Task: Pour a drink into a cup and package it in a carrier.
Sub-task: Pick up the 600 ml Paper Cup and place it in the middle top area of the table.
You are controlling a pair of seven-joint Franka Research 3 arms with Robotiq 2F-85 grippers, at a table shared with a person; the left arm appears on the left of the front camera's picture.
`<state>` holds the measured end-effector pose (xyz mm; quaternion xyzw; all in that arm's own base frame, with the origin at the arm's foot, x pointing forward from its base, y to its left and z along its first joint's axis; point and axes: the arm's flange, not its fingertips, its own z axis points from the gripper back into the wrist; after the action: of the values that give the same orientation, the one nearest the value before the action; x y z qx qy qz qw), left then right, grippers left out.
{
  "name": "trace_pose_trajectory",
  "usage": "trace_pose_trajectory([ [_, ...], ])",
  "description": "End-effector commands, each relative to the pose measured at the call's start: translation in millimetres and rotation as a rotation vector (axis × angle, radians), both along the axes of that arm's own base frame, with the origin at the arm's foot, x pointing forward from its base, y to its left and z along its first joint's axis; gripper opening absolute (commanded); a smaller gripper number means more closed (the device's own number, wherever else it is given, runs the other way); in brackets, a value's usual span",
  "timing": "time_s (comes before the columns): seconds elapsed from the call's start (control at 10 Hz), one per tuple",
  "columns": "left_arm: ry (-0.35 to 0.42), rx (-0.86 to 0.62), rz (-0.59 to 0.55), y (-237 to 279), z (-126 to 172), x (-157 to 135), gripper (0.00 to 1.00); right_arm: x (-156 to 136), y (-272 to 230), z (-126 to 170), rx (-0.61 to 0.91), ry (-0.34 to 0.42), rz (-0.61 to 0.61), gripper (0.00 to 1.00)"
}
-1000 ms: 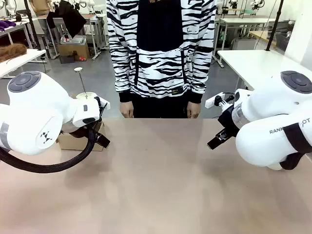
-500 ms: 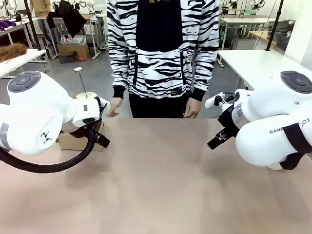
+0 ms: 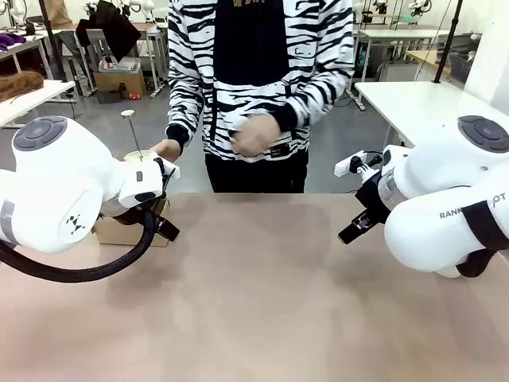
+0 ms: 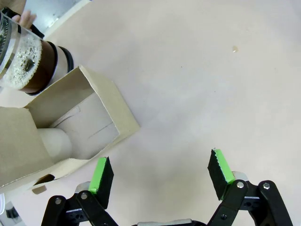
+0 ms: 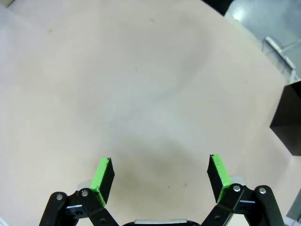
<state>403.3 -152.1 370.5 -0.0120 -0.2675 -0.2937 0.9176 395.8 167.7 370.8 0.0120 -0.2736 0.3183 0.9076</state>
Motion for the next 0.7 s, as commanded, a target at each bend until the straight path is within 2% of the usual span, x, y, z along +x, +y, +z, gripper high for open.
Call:
trace_pose_trajectory([
  [0.0,0.0,0.0,0.0,0.3,0.0,0.1,1.0,18.5,-8.8,30.1,-0.011,-0.064,-0.06,1.0],
  [0.3,0.0,0.0,0.0,0.3,0.0,0.1,1.0,49.5,-58.3,119.0,0.096,-0.08,-0.014,1.0],
  [0.5,0.0,0.0,0.0,0.3,0.0,0.1,1.0,50.8,-143.2,152.2,0.289,-0.085,0.081,1.0],
  [0.6,0.0,0.0,0.0,0.3,0.0,0.1,1.0,45.3,-186.0,157.5,0.358,-0.098,0.142,1.0],
])
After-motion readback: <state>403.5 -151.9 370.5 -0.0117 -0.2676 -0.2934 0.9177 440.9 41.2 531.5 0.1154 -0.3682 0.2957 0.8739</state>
